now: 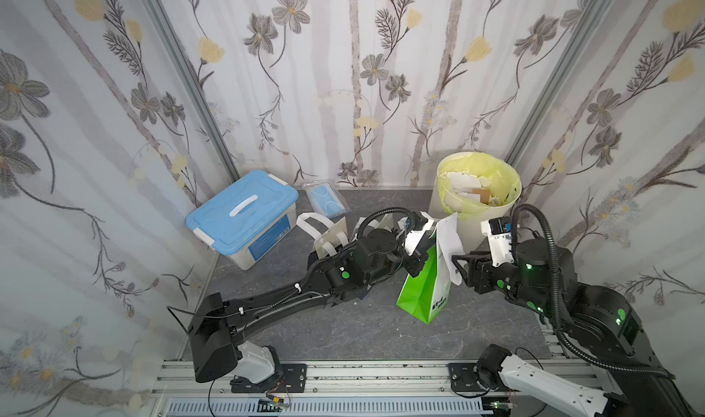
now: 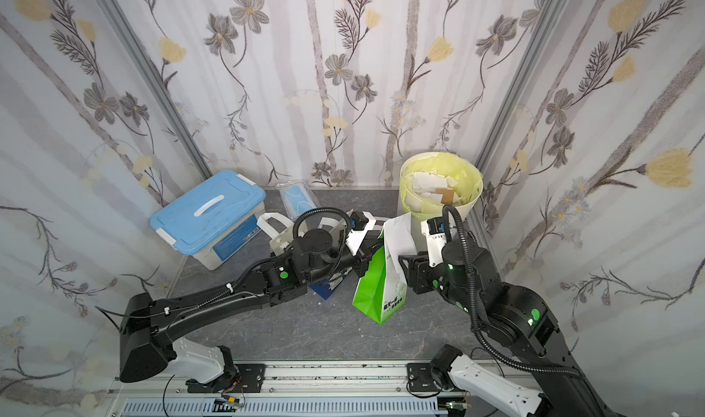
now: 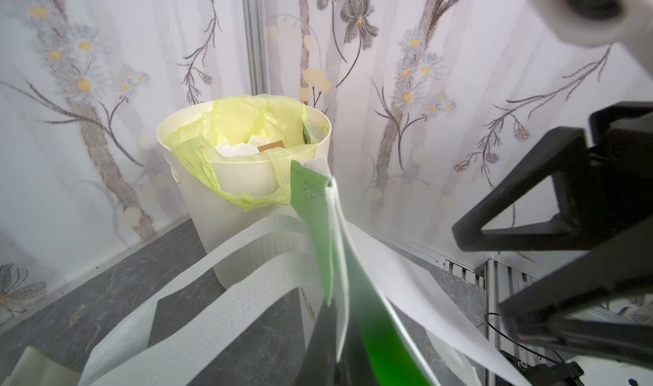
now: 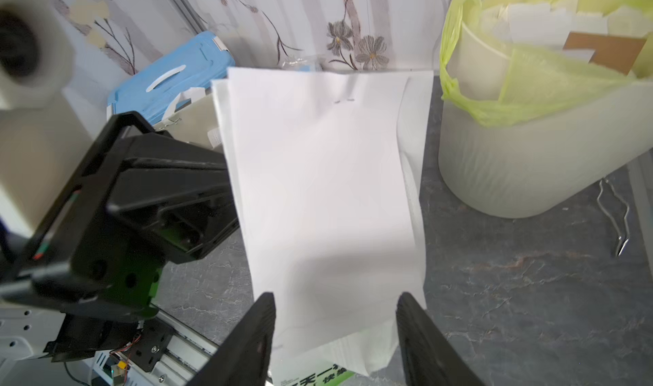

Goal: Shred takeout receipts and throw away
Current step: Tear off the takeout receipt from the takeout bag.

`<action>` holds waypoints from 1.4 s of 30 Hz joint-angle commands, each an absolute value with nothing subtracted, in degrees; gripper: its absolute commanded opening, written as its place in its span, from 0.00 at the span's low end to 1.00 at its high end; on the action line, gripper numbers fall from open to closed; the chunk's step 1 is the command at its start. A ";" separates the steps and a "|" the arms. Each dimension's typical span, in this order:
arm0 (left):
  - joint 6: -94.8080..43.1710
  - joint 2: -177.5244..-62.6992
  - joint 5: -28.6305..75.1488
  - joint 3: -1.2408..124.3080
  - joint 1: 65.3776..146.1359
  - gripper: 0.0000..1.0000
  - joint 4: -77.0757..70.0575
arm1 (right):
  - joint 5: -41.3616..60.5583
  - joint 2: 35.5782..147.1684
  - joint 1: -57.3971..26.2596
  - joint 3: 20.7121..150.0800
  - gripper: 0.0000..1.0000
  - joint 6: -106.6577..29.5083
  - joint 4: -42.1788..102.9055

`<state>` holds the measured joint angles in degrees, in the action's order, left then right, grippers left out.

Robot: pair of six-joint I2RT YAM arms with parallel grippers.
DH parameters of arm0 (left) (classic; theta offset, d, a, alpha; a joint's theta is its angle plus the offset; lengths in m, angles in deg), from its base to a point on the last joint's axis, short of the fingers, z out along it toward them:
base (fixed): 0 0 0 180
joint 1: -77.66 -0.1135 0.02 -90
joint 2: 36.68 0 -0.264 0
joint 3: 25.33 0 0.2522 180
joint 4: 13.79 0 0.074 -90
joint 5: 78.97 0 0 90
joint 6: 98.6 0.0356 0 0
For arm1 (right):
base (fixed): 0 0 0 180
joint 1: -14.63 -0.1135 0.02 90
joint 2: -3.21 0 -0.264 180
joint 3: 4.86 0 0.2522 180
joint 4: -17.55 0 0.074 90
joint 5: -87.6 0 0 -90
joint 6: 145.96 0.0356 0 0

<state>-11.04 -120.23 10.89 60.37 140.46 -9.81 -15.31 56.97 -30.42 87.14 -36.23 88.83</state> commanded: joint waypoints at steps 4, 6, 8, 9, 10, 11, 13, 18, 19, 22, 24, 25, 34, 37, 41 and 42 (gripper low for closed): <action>-14.81 -122.51 8.83 66.57 140.45 0.00 2.63 | -16.07 54.84 -32.45 85.75 0.61 -59.89 86.68; -15.20 -123.11 9.43 68.09 140.49 0.00 4.19 | -16.11 54.22 -32.97 83.82 0.62 -65.58 86.11; -15.44 -123.59 9.79 69.07 140.49 0.00 5.36 | -17.00 54.03 -33.35 82.12 0.63 -69.40 84.80; -15.39 -123.69 9.82 69.52 140.48 0.00 5.69 | -18.03 54.09 -33.59 81.42 0.62 -70.69 84.01; -15.45 -123.82 10.01 69.77 140.48 0.00 5.97 | -18.86 54.26 -33.70 80.86 0.63 -71.61 83.28; -15.43 -123.83 10.14 69.92 140.50 0.00 6.12 | -19.70 54.52 -33.92 80.34 0.63 -72.44 82.60; -15.30 -123.94 10.32 70.33 140.44 0.00 6.47 | -21.40 54.87 -34.51 79.09 0.63 -73.33 80.62; -14.74 -123.83 11.46 70.52 140.50 0.00 6.74 | -25.15 55.15 -35.11 77.02 0.62 -74.33 75.08; -14.51 -123.72 11.63 70.52 140.50 0.00 6.74 | -25.63 55.30 -35.07 77.02 0.61 -74.33 74.70; -14.14 -123.52 11.74 70.52 140.45 0.00 7.26 | -27.54 55.51 -35.20 77.36 0.57 -74.15 73.95; -14.12 -123.53 11.48 70.47 140.41 0.00 7.44 | -24.70 55.36 -35.32 77.53 0.59 -74.06 74.48; -14.14 -123.49 11.32 70.50 140.40 0.00 7.44 | -22.14 55.28 -35.30 77.63 0.60 -74.05 75.32; -14.50 -123.51 9.88 70.39 140.44 0.00 7.10 | -13.06 54.89 -35.38 74.37 0.68 -73.21 79.95; -14.69 -123.18 10.15 70.21 140.40 0.00 7.20 | -18.82 54.88 -35.46 73.55 0.67 -73.98 76.98; -14.25 -122.53 9.81 69.27 140.41 0.00 7.23 | -23.85 54.04 -35.44 74.26 0.60 -75.11 74.34; -14.03 -122.37 9.69 69.04 140.40 0.00 7.27 | -25.01 53.71 -35.41 74.61 0.57 -75.27 73.78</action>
<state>-14.62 -122.96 10.58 69.49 140.44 8.22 -19.90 54.15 -35.41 73.94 -73.65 78.47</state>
